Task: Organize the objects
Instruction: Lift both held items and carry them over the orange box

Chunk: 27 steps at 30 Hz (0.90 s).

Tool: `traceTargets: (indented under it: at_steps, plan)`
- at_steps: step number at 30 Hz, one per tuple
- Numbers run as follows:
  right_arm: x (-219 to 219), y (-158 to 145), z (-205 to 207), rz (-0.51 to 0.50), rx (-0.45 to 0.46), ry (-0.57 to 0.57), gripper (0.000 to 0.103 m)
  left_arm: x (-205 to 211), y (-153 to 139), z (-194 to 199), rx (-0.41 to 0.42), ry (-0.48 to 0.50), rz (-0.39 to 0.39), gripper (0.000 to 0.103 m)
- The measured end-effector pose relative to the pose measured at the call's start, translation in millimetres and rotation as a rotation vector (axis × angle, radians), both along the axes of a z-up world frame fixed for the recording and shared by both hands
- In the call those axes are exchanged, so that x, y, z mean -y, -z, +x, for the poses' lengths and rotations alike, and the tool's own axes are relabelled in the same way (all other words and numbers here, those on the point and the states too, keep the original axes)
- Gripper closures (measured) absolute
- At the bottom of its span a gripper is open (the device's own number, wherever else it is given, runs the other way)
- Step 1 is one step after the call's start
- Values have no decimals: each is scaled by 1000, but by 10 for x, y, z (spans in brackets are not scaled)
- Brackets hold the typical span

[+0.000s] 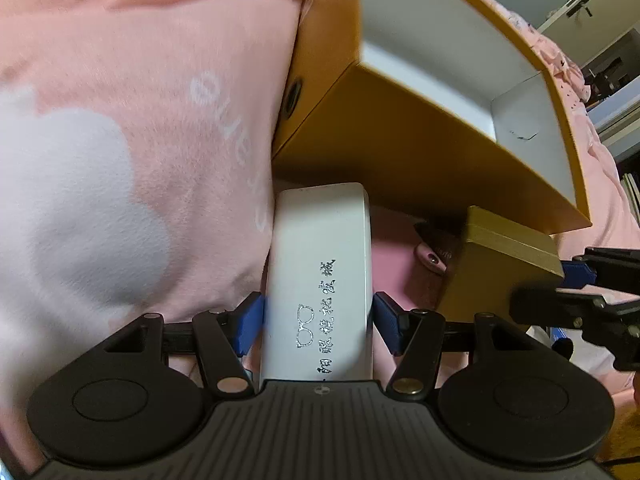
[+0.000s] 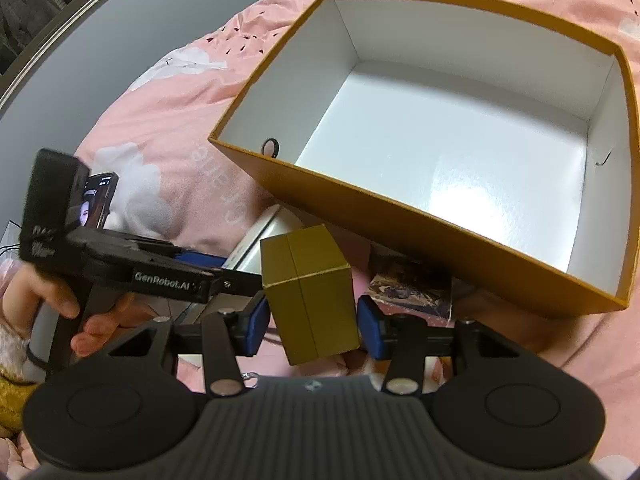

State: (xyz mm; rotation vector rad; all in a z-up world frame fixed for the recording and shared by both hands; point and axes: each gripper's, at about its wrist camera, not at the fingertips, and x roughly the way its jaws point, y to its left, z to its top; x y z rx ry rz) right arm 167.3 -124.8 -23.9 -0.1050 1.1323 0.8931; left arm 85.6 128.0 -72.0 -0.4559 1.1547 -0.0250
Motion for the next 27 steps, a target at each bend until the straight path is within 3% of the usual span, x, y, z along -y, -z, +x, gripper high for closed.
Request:
traceTargets:
  at_steps: [12, 18, 27]
  plan:
    - [82, -393, -180, 33, 110, 1, 55, 195, -672, -342, 243, -9, 132, 35]
    - [122, -703, -259, 47, 188, -8, 55, 435, -913, -343, 345, 32, 120, 36]
    - [286, -1237, -230, 98, 356, 55, 55, 649, -1421, -171, 544, 63, 190, 36]
